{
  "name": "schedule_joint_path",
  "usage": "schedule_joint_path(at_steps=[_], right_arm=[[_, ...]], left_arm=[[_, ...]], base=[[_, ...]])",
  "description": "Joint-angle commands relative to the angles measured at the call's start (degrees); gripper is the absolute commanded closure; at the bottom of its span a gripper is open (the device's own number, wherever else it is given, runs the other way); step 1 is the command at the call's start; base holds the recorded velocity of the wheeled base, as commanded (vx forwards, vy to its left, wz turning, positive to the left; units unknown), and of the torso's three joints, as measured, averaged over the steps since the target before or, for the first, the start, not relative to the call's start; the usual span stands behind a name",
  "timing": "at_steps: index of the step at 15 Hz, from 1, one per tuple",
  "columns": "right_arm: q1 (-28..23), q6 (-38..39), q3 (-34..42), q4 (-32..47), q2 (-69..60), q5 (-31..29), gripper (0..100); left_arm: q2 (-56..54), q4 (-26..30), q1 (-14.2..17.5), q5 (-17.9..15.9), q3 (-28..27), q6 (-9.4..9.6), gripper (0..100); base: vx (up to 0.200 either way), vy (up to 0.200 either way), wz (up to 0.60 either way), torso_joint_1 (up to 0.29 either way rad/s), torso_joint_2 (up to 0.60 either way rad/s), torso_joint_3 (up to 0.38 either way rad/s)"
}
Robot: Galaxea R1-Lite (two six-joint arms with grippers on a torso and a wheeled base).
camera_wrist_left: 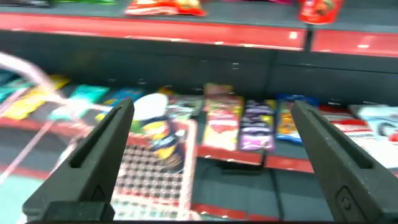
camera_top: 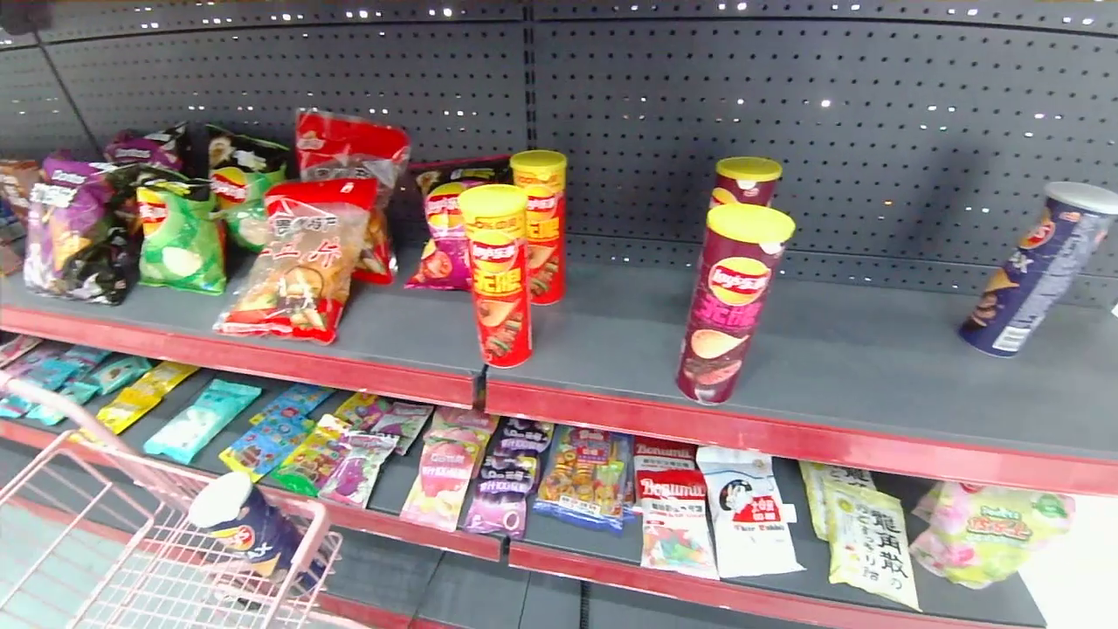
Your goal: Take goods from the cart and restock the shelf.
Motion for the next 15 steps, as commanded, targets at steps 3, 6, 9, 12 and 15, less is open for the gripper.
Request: schedule_joint_path(at_steps=[3,6,9,12,15], right_arm=[[-0.1,0.0,0.0,0.0,0.1,0.0,0],[0.0,0.0,0.0,0.0,0.1,0.0,0],[0.0,0.1,0.0,0.0,0.1,0.0,0],[-0.1,0.2,0.0,0.0,0.1,0.0,0],[-0.1,0.2,0.0,0.0,0.1,0.0,0]], left_arm=[[0.0,-0.1,0.0,0.0,0.0,0.0,0],[0.0,0.0,0.0,0.0,0.0,0.0,0],[0.0,0.0,0.0,0.0,0.0,0.0,0],[0.0,-0.1,0.0,0.0,0.0,0.0,0],[0.0,0.0,0.0,0.0,0.0,0.0,0]], base=[[0.0,0.0,0.6,-0.001,0.0,0.001],[0.0,0.0,0.6,0.004,0.0,0.002],[0.0,0.0,0.6,0.002,0.0,0.002],[0.0,0.0,0.0,0.0,0.0,0.0],[0.0,0.0,0.0,-0.116,0.31,0.173]])
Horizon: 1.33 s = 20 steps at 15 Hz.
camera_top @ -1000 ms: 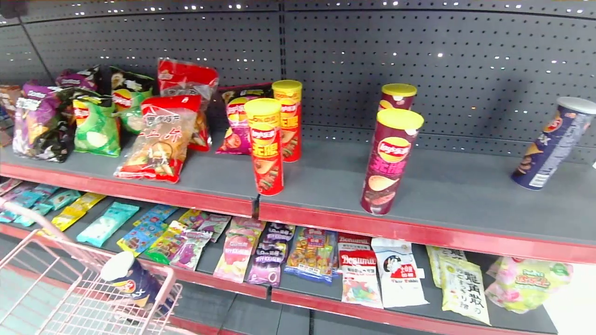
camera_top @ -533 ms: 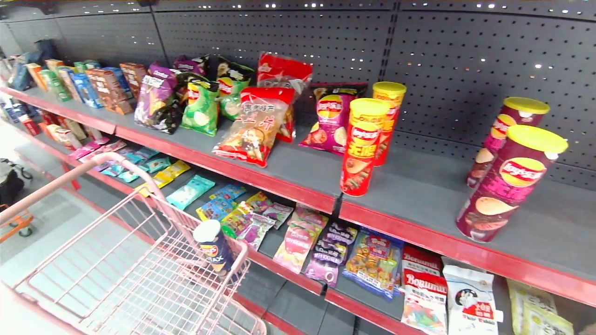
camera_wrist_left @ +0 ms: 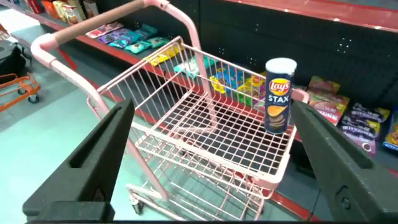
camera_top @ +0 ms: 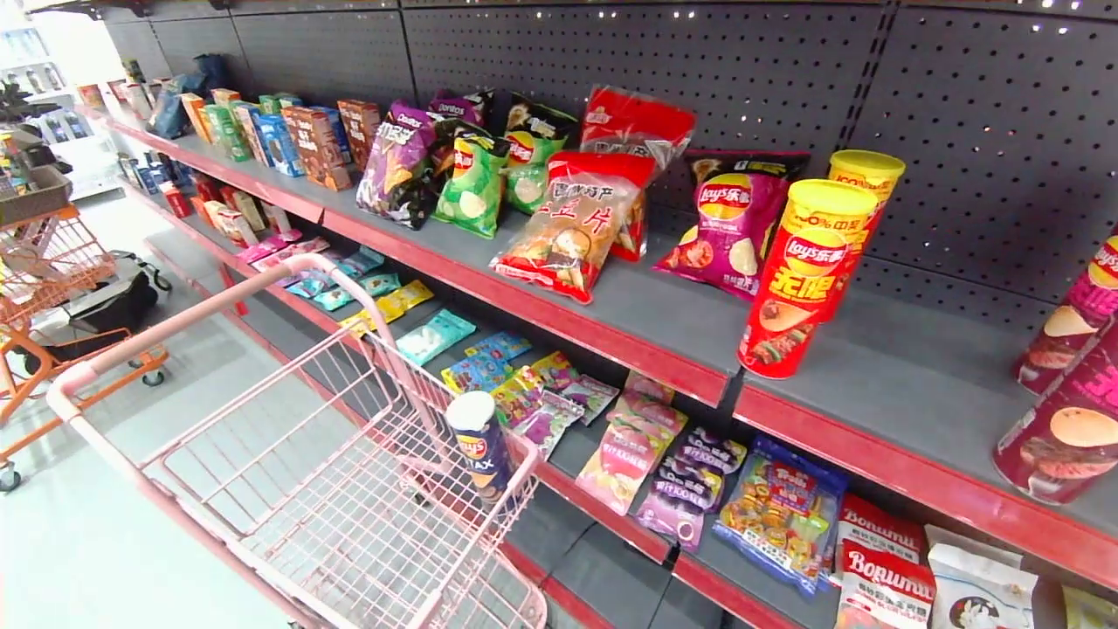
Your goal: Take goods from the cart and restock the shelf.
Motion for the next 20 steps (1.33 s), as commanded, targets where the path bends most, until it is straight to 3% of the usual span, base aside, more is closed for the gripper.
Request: schedule_joint_path(at_steps=[1,18,20], right_arm=[[0.0,0.0,0.0,0.0,0.1,0.0,0],[0.0,0.0,0.0,0.0,0.1,0.0,0],[0.0,0.0,0.0,0.0,0.1,0.0,0]], left_arm=[[0.0,0.0,0.0,0.0,0.0,0.0,0],[0.0,0.0,0.0,-0.2,-0.1,0.26,0],[0.0,-0.1,0.0,-3.6,-0.1,0.52,0]], base=[[0.0,0.0,0.0,-0.139,0.37,0.207],[0.0,0.0,0.0,-0.166,0.48,0.309],[0.0,0.0,0.0,-0.056,0.2,0.146]])
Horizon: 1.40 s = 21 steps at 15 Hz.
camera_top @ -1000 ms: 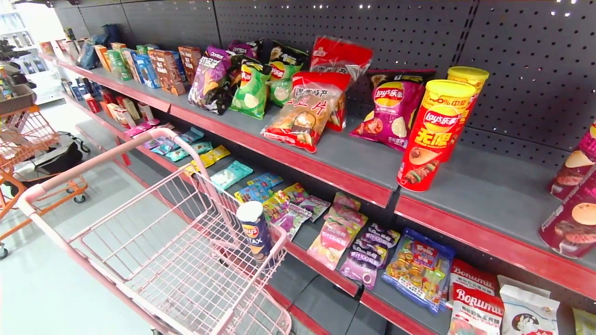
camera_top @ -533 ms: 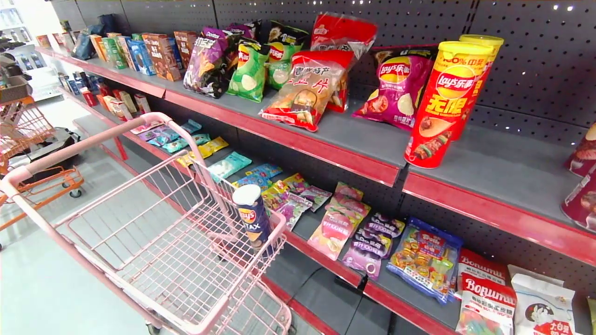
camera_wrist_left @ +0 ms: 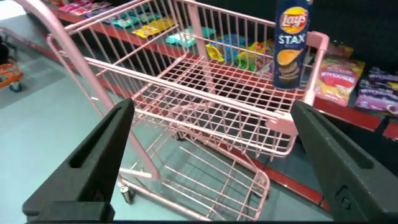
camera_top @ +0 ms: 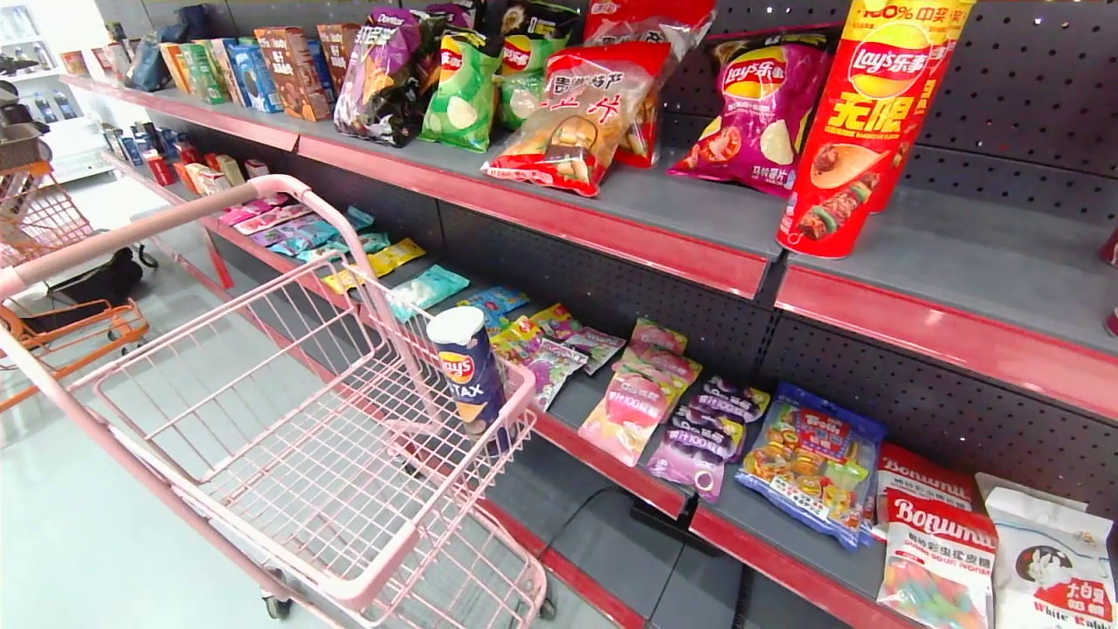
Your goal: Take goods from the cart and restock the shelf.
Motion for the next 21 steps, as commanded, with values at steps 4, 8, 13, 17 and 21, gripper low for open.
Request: schedule_joint_path(at_steps=[4,8,13,17,21], right_arm=[[0.0,0.0,0.1,0.0,0.1,0.0,0],[0.0,0.0,0.0,0.0,0.1,-0.1,0],[-0.1,0.0,0.0,0.0,0.1,-0.1,0],[0.0,0.0,0.0,0.0,0.1,-0.1,0],[0.0,-0.1,0.0,0.0,0.1,-0.1,0]], left_arm=[[34.0,-2.9,-2.1,-1.5,-32.7,-16.73,0],[56.5,-14.1,-2.6,-0.2,-31.2,-15.32,0],[78.1,-31.5,-2.9,-7.1,-29.5,-9.78,0],[90.0,-41.4,-7.4,-10.2,-29.4,-9.78,0],[98.0,-47.8,-12.8,-10.9,-29.5,-9.7,0]], base=[[0.0,0.0,0.0,-0.006,0.04,0.026],[0.0,0.0,0.0,0.0,0.0,0.0],[0.0,0.0,0.0,0.0,0.0,0.0],[0.0,0.0,0.0,0.0,0.0,0.0],[0.0,0.0,0.0,0.0,0.0,0.0]])
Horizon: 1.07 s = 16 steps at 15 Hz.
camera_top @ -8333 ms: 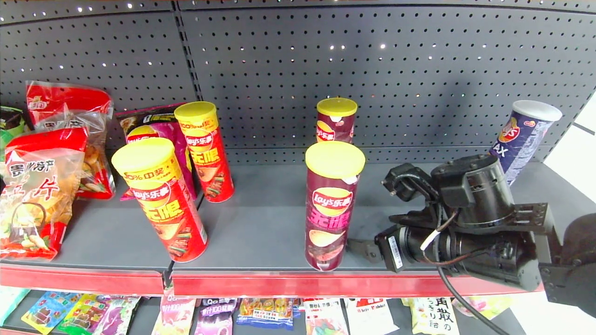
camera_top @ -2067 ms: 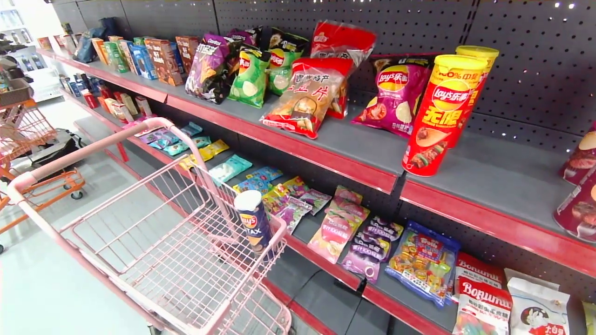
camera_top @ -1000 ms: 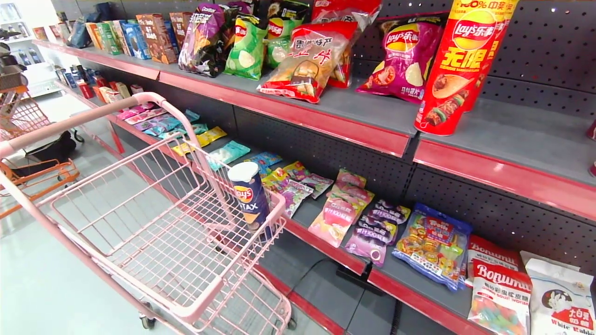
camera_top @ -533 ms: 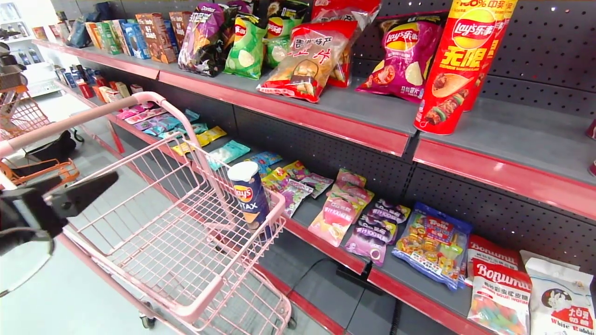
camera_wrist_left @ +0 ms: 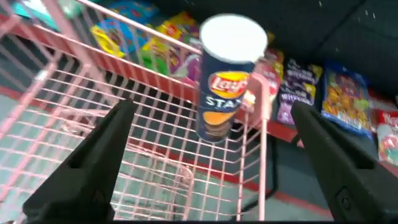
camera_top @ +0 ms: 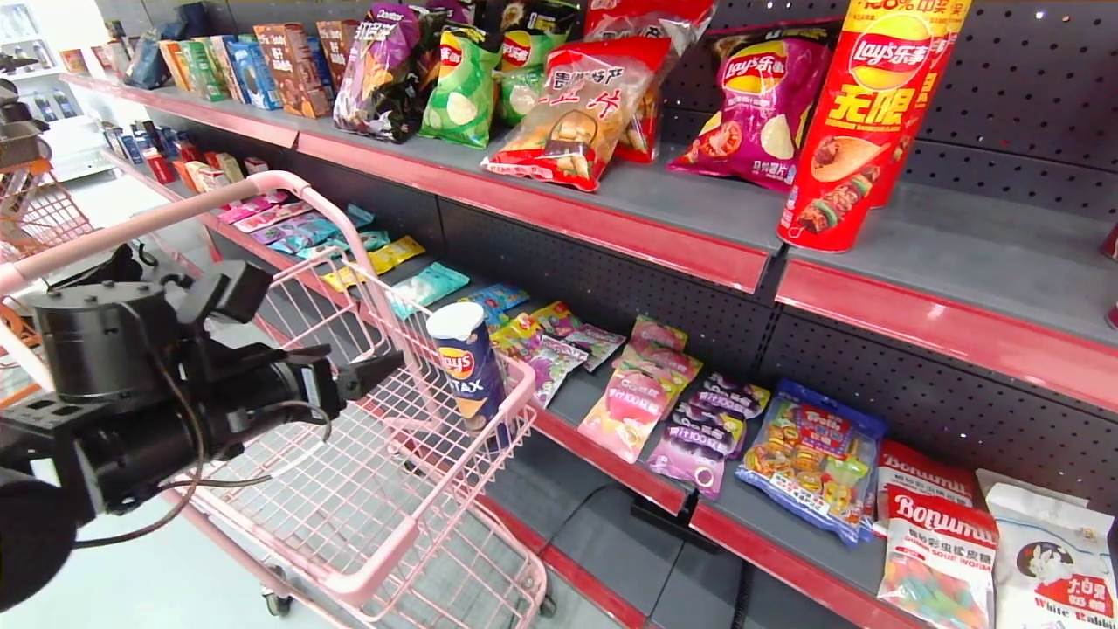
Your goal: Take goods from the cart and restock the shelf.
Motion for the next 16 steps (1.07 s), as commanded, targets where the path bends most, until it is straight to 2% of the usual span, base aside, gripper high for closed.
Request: schedule_joint_path(at_steps=[1,2,4,10,16], right_arm=[[-0.1,0.0,0.0,0.0,0.1,0.0,0],[0.0,-0.1,0.0,0.0,0.1,0.0,0],[0.0,-0.1,0.0,0.0,0.1,0.0,0],[-0.1,-0.3,0.0,0.0,0.1,0.0,0],[-0.1,-0.4,0.0,0.0,0.1,0.1,0]], left_arm=[[9.6,-5.5,-2.2,-0.1,-0.2,0.18,0],[14.0,-11.6,-3.0,-0.2,-0.3,0.97,0],[17.5,-14.7,-3.5,-0.2,-1.7,2.29,0],[24.2,-14.7,-4.3,-0.2,-12.0,2.56,0],[28.4,-14.6,-6.1,-0.2,-16.0,2.64,0]], base=[[0.0,0.0,0.0,0.0,0.0,0.0],[0.0,0.0,0.0,0.0,0.0,0.0],[0.0,0.0,0.0,0.0,0.0,0.0],[0.0,0.0,0.0,0.0,0.0,0.0],[0.0,0.0,0.0,0.0,0.0,0.0]])
